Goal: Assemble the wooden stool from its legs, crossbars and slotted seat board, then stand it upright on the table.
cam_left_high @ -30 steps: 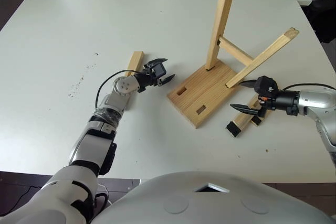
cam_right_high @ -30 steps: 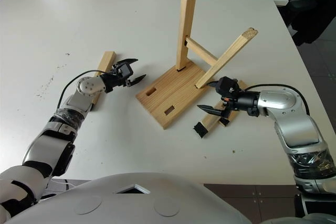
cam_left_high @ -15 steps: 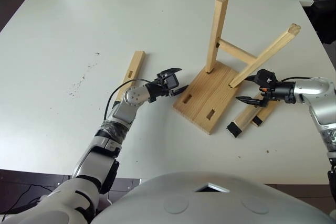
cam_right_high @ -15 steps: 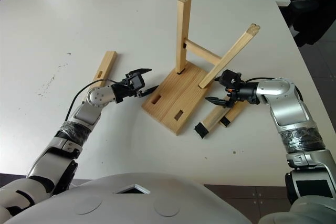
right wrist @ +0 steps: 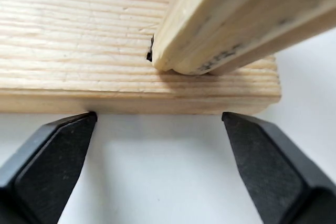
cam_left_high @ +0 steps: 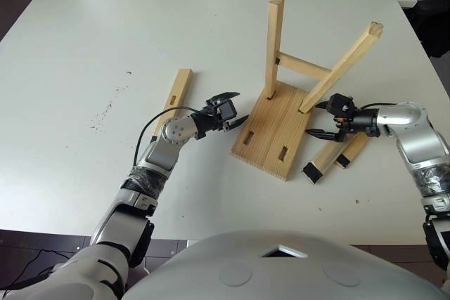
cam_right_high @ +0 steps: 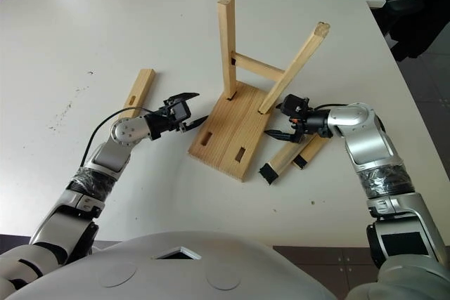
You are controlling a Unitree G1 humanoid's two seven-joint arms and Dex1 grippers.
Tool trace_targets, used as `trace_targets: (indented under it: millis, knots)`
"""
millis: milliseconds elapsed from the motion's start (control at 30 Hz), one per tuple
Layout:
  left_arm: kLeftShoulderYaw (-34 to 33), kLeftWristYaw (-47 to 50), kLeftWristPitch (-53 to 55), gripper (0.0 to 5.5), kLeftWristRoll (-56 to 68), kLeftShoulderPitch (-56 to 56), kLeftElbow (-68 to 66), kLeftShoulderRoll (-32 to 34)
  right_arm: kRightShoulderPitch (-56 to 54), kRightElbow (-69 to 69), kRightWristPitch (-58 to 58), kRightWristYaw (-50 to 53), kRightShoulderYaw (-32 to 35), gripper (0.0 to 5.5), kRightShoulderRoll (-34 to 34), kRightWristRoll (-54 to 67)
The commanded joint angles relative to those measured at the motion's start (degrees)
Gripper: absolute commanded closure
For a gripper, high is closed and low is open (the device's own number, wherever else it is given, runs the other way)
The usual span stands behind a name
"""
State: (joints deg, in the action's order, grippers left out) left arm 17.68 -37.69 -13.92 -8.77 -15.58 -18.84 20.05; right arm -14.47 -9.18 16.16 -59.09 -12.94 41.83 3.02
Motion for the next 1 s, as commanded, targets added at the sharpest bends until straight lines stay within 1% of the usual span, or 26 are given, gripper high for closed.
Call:
trace_targets:
  millis: [33,167,300,367,500,600,733,900,1000]
  knots:
    - [-0.5,-1.9,0.4,2.06,0.4,-2.4,-1.3,1.6,-1.2,-1.7,-0.4,1.9,-3.1,1.07,-5.1,-1.7]
    - [-2.5,-2.4,0.8,2.06,1.4,-1.8,-0.8,3.9,-3.9,-4.9,-2.0,4.2,-4.7,1.07,-9.2,-3.6]
    - [-4.1,-3.6,2.4,2.06,2.7,-0.4,2.2,6.1,-6.7,-8.6,-4.1,5.6,-5.4,1.07,-11.4,-5.0]
    - [-4.5,-4.6,2.7,2.06,3.0,0.7,5.2,7.5,-7.0,-8.6,-5.6,6.7,-5.5,1.07,-11.4,-6.1]
    - [-6.8,-5.3,5.9,2.06,5.2,2.8,10.7,9.6,-5.3,-4.4,-4.8,6.4,-4.1,1.07,-10.6,-4.8]
    - [-7.1,-6.3,6.9,2.06,5.5,4.9,14.1,11.2,-4.0,-3.6,-5.5,6.5,-4.8,1.07,-10.0,-5.8]
    - [-6.7,-5.9,6.8,2.06,3.7,3.9,12.9,12.2,-2.3,-2.1,-5.2,7.3,-4.8,1.07,-10.6,-5.7]
    - [-7.3,-6.0,7.1,2.06,4.0,3.2,11.5,13.0,-3.1,-3.4,-6.1,8.9,-3.8,1.07,-10.7,-6.0]
    - [-6.2,-5.8,4.5,2.06,1.9,4.7,10.2,14.3,-4.0,-5.2,-7.5,10.2,-3.4,1.07,-10.6,-6.8]
